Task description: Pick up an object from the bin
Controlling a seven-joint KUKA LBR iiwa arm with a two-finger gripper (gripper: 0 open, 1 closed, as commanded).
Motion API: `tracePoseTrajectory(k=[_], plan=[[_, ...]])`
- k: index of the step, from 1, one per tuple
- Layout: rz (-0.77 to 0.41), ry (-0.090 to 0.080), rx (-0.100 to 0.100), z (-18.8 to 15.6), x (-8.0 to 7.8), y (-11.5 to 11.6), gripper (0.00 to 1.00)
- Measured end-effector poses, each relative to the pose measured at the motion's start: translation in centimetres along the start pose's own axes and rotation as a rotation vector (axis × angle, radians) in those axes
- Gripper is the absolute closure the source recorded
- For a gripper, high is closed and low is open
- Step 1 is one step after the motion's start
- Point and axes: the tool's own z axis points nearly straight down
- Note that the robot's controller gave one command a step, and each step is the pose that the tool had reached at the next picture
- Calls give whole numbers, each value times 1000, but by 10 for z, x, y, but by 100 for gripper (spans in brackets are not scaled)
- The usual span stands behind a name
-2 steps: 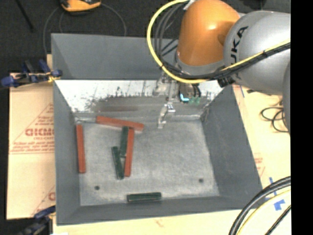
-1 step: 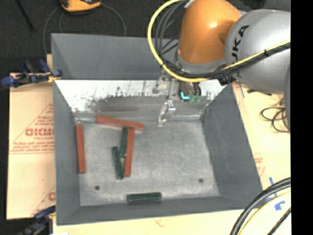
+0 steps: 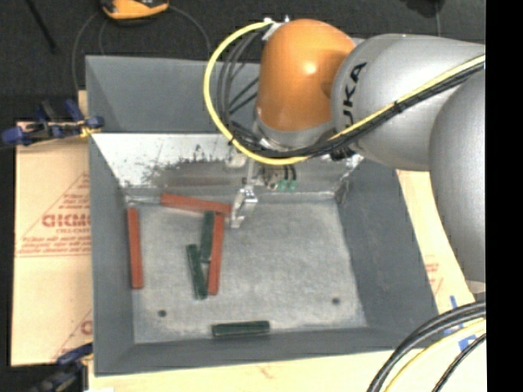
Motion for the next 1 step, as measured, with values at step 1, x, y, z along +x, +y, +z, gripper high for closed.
tracePoseTrajectory(k=[1], plan=[[-12, 0, -7, 57, 8, 11, 0]])
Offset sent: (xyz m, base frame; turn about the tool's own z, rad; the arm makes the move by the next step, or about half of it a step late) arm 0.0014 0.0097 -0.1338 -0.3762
